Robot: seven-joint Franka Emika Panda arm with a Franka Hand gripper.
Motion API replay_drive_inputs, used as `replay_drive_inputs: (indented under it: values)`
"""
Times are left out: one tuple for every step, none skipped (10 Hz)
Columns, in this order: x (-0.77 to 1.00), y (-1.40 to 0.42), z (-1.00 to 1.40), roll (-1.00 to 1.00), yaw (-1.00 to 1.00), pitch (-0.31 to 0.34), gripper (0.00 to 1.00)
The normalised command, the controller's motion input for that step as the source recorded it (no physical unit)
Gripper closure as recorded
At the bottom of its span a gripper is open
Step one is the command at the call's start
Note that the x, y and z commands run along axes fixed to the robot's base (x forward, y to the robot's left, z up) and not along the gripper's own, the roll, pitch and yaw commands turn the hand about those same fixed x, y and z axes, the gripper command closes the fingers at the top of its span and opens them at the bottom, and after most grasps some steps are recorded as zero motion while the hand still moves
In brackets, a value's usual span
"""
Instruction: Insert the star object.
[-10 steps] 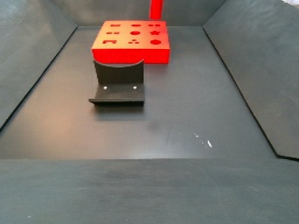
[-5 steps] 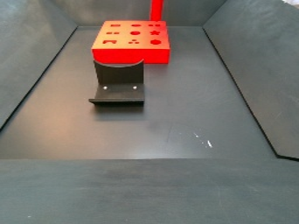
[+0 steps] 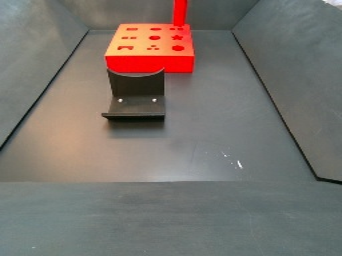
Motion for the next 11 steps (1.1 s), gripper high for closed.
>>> replay_drive_inputs:
  values:
    - [0.0, 0.0, -0.11, 0.0, 0.42, 0.0, 1.0]
    - [0.0, -0.03, -0.12, 0.0, 0.43, 0.0, 1.0]
    - [-0.1, 0.0, -0.15, -0.08, 0.25, -0.019, 1.0]
    - [-0.17, -0.01, -0.16, -0.11, 0.23, 0.0, 1.0]
    - [-0.09, -0.04, -0.09, -0.17, 0.29, 0.0, 1.0]
    - [0.18, -0.04, -0.06, -0.13, 0.35, 0.0, 1.0]
    - [0.4, 0.0, -0.02, -0.08, 0.24, 0.036, 1.0]
    - [0.41, 0.05, -0.04, -0.08, 0.11, 0.044, 1.0]
    - [0.37, 0.11, -0.09, -0.08, 0.09, 0.011, 1.0]
    - [0.27, 0.11, -0.12, -0.04, 0.12, 0.0, 1.0]
    - [0.3, 0.13, -0.12, 0.0, 0.16, 0.003, 1.0]
